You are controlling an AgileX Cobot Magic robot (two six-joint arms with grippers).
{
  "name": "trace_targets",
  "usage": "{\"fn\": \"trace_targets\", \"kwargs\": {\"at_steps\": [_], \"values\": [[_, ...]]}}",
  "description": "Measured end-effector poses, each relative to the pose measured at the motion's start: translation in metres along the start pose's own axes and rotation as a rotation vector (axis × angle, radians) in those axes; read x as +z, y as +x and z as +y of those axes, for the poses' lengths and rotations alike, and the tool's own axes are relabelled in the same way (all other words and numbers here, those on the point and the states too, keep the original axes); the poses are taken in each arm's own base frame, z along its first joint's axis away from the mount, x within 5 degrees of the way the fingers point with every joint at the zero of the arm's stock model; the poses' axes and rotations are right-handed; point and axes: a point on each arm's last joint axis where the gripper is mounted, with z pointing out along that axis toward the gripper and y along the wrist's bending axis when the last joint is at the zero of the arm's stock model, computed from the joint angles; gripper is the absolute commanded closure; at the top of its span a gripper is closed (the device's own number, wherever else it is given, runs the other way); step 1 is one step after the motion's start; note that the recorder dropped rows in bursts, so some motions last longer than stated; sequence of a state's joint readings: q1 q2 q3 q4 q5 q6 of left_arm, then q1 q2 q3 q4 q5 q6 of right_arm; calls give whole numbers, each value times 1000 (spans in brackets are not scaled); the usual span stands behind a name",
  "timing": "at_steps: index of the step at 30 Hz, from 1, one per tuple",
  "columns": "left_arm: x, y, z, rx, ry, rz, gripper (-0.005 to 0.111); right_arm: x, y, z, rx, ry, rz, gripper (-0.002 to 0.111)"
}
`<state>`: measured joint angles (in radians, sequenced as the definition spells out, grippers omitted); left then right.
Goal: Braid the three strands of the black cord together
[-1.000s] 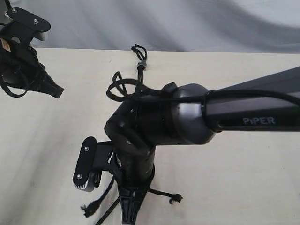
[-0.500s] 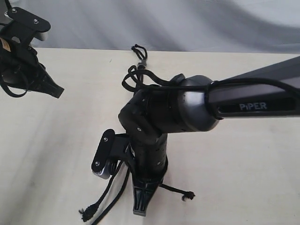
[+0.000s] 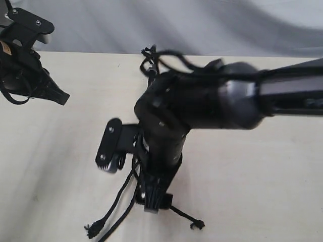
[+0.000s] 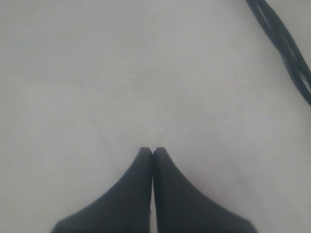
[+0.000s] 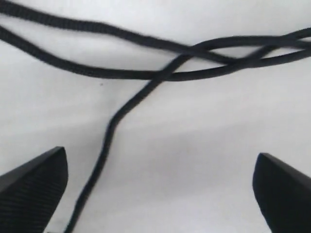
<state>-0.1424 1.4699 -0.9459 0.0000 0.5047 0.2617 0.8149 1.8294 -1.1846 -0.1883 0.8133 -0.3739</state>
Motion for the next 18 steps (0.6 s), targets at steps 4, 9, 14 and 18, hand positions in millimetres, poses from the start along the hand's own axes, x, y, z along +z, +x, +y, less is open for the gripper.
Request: {"fn": "trace_targets", "kwargs": {"at_steps": [4,9,14,18], "values": [[0,3,-4,-61,48,38,106,-60,17,-29,103,143,-159,12],[-4,3,-34,-80,224,102,106,-124,60,-66,307,305,-324,12],[-12,-3,-88,-17,462,75,106,-136,87,-83,432,334,-331,12],[-9,11,-131,86,568,132,106,-128,93,-82,440,319,-300,12]]}}
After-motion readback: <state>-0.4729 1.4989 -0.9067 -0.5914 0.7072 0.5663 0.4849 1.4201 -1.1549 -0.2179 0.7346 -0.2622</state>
